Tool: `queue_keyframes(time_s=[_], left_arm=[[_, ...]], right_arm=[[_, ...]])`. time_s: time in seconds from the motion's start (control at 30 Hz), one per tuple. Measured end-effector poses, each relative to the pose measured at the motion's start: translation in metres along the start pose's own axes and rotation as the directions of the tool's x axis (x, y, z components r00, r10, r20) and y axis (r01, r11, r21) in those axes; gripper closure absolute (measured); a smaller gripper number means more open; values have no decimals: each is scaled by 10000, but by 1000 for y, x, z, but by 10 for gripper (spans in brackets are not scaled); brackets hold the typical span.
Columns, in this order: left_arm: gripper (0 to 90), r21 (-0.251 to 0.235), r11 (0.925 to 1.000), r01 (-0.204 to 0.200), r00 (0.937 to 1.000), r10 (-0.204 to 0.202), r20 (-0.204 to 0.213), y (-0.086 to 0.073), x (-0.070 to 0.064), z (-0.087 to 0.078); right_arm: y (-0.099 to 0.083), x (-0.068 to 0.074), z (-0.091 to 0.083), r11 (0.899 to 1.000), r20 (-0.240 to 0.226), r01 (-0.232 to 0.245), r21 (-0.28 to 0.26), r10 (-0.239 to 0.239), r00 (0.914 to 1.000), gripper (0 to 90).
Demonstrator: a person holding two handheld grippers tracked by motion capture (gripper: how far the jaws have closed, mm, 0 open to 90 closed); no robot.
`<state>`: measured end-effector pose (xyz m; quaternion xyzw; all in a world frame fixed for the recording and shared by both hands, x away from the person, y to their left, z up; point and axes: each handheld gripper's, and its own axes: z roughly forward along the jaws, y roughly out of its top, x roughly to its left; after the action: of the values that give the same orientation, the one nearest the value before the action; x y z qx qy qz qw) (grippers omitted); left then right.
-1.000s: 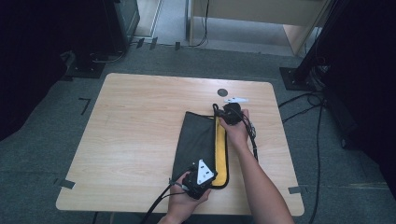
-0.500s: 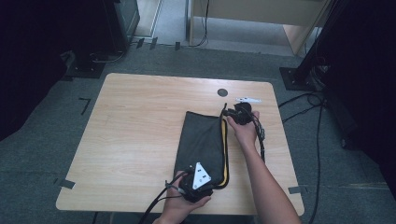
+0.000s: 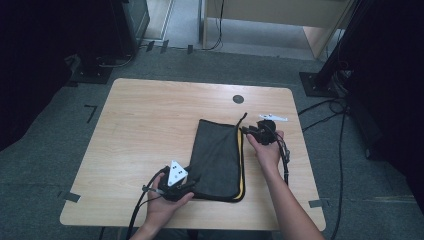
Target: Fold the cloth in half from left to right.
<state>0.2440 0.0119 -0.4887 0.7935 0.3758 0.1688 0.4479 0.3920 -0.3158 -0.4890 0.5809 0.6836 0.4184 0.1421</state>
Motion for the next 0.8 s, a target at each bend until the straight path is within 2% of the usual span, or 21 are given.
queue_keyframes(time_s=[0.03, 0.13, 0.2, 0.3, 0.33, 0.43, 0.47, 0.57, 0.7, 0.8], left_arm=[[547, -23, 9999, 120, 9999, -120, -69, 0, 5, 1], [547, -8, 9992, 403, 9990, -403, -215, -1, 15, 8], [548, 63, 9986, 527, 9983, -525, -259, -1, 22, 14], [550, 102, 9973, 730, 9968, -726, -348, 0, 31, 23], [550, 103, 9967, 805, 9961, -801, -362, 1, 34, 25], [550, 61, 9952, 972, 9944, -969, -423, 6, 44, 29], [549, 2, 9936, 1133, 9926, -1132, -444, 8, 48, 32], [548, -69, 9934, 1149, 9913, -1151, -637, 15, 56, 39], [554, -108, 9927, 1198, 9886, -1203, -909, 28, 67, 56], [558, -158, 9918, 1270, 9854, -1280, -1124, 37, 74, 70]], right_arm=[[-3, 5, -1, 10000, -316, 34, 34, -33, 9995, 606], [-8, 17, 0, 9994, -834, 225, 280, -201, 9963, 573], [-11, 22, 4, 9979, -1036, 281, 592, -219, 9944, 591], [-17, 24, 8, 9933, -629, 628, 972, -569, 9964, 756], [-19, 23, 7, 9938, -535, 511, 989, -460, 9975, 798], [-28, 13, 2, 9946, -416, -167, 1020, 211, 9989, 841], [-33, 10, 1, 9940, -324, -270, 1059, 306, 9990, 844], [-41, 5, -3, 9958, -339, -347, 844, 377, 9987, 826], [-38, 7, -7, 9972, 130, -133, 740, 124, 9998, 716], [-32, 5, -8, 9981, 62, -319, 530, 316, 9995, 684]])
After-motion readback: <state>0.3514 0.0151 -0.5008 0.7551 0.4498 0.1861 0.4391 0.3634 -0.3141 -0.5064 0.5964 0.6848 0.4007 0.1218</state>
